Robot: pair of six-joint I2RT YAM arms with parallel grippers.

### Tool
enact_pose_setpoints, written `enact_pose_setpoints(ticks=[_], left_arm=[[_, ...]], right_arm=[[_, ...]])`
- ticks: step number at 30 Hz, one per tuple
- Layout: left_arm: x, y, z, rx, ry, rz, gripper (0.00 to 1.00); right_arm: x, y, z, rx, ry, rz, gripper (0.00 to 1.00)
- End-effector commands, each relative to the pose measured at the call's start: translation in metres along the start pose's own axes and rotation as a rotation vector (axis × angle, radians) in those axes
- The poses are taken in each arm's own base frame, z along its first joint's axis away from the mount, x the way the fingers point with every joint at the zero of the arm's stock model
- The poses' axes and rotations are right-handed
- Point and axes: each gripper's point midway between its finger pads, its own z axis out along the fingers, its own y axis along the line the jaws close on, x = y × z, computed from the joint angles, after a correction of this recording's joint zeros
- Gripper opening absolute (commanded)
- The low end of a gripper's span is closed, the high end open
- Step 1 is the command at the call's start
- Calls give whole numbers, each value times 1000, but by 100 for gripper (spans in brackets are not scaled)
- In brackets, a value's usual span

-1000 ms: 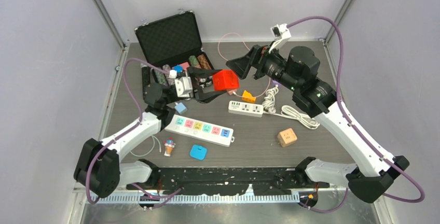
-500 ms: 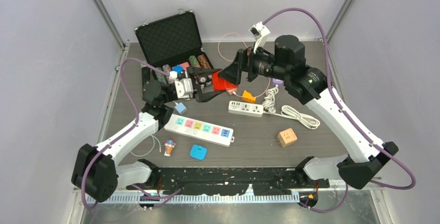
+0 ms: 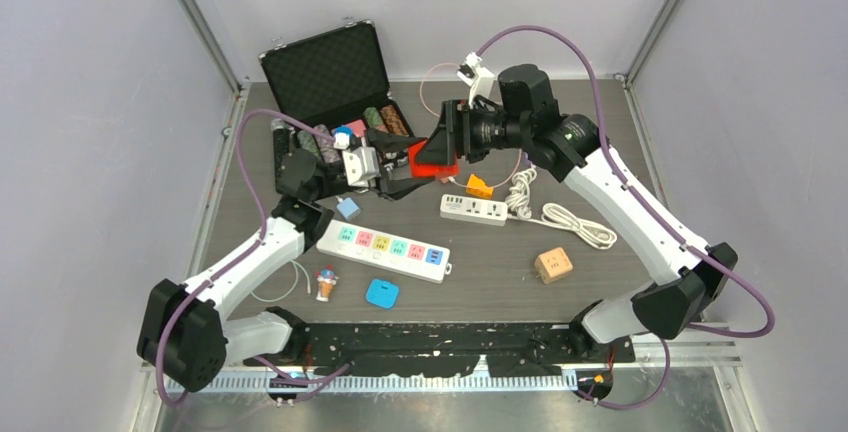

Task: Insert the plug

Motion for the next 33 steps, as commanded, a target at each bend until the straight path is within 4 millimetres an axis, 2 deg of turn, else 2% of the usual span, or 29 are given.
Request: enact_pose_setpoints(ticks=[1,3,4,5,6,7,8,12,16,19,23,26,33], left_arm=[[-33,17,5,-52,-71,69,27],[-32,19,6,-64,-69,53,41],[-31,21,7,-68,-66,42,50],[-29,22,7,-73,-62,37,62],[-28,24,7,-82,-58,32,91],[-27,25,7,-88,-54,29,98],[-25,26,7,-95,-44,29,99],[-15,41,4,-178,13,5,100],[-12,53,4,-236,60,-76,100],[-9,48,4,-238,89,-25,100],[5,32,7,-201,175,166,100],[23,20,6,-155,272,259,100],[33,12,0,-156,314,309,100]], right_arm=[[4,19,-6,-67,39,40,24],[0,22,-6,-83,40,83,10],[-3,22,-6,-87,36,116,7],[-6,22,-7,-92,34,135,6],[-10,23,-7,-100,27,179,6],[-12,22,-9,-110,27,213,5],[-16,25,-10,-127,17,265,5],[-34,16,-14,-138,-45,498,5],[-39,10,-12,-132,-81,726,5],[-44,9,-13,-126,-99,870,5],[-44,5,-12,-103,-107,983,6],[-44,4,-14,-92,-124,1036,5],[-38,0,-15,-75,-122,1075,5]])
